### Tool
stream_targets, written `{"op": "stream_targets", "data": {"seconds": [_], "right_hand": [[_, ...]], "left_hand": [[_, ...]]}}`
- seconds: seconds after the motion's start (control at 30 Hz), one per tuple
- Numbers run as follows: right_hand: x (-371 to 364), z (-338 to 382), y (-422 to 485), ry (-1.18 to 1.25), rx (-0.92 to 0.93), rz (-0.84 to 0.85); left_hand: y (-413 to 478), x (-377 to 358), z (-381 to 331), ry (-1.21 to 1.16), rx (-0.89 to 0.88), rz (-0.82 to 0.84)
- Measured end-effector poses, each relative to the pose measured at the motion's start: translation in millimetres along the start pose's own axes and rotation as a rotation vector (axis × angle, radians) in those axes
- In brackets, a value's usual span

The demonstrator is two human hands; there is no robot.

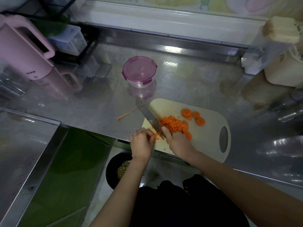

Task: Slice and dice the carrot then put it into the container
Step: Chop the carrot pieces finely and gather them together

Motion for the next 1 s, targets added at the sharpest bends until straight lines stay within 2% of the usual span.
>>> {"op": "stream_targets", "data": {"seconds": [0.3, 0.67, 1.0], "right_hand": [[-10, -7, 0, 0.020, -0.011, 0.003], [-17, 6, -2, -0.073, 0.014, -0.010], [-6, 5, 11, 0.010, -0.033, -0.006]], "left_hand": [[0, -2, 0, -0.079, 0.004, -0.026], [0, -2, 2, -0.091, 0.014, -0.024], [3, -5, 0, -0.122, -0.049, -0.012]]}}
Point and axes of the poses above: each hand's wrist, its own y-axis towards the middle knuckle, its own x-axis out of the back of the hand, z = x × y, the point moved 8 cm from there along y, towards the middle knuckle, and after that the axes turned 14 degrees about -x, right-handed, at the moved point
